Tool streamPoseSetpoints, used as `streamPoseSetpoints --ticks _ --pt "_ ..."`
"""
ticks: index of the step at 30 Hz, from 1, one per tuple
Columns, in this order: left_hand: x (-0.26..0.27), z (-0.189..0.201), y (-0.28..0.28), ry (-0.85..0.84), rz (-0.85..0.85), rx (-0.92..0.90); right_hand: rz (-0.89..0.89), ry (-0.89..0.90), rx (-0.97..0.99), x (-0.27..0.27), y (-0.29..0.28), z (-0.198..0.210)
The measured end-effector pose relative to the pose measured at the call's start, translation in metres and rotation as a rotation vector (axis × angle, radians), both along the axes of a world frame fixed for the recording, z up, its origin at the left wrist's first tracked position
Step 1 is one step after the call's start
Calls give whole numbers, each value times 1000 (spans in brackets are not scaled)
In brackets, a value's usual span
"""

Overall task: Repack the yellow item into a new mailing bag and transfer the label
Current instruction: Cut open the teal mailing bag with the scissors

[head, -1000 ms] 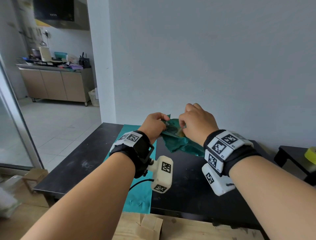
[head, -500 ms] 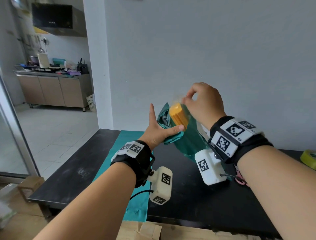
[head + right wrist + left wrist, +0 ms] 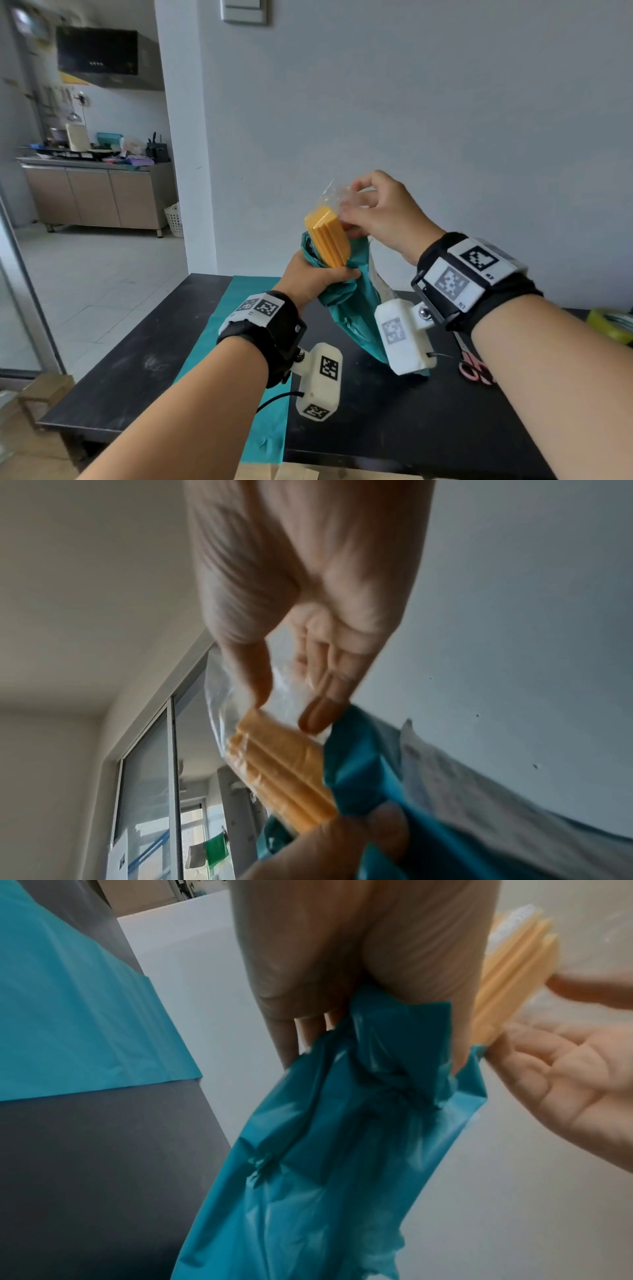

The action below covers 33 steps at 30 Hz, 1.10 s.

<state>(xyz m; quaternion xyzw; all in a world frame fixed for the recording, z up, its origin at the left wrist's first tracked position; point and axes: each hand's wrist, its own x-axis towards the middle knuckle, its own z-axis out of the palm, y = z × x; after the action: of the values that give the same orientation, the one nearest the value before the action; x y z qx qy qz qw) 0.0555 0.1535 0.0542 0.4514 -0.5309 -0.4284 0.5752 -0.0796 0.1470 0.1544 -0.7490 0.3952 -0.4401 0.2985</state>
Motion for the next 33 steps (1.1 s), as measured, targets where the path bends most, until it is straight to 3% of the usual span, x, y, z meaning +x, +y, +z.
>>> streamPoseSetpoints --ticks 2,5,8,13,20,26,29,33 --pt "2 -1 -1 -29 29 -8 50 154 65 -4 2 -3" --pt "-1 2 -4 -116 32 -26 -74 422 -62 -2 2 -10" --pt "-5 3 -5 -145 35 -27 -204 508 -168 4 4 -16" --pt "-2 6 -7 -154 20 -21 -231 322 -246 9 5 -12" --pt "3 14 -8 -233 166 -28 -205 -130 -203 1 -1 11" --pt "-3 24 -8 -385 208 -21 -215 208 -47 -2 -2 -8" --pt "-4 23 -5 -407 180 -15 -222 135 -57 -8 -5 -11" --pt "1 24 -1 -389 122 -11 -224 -100 -79 -17 -7 2"
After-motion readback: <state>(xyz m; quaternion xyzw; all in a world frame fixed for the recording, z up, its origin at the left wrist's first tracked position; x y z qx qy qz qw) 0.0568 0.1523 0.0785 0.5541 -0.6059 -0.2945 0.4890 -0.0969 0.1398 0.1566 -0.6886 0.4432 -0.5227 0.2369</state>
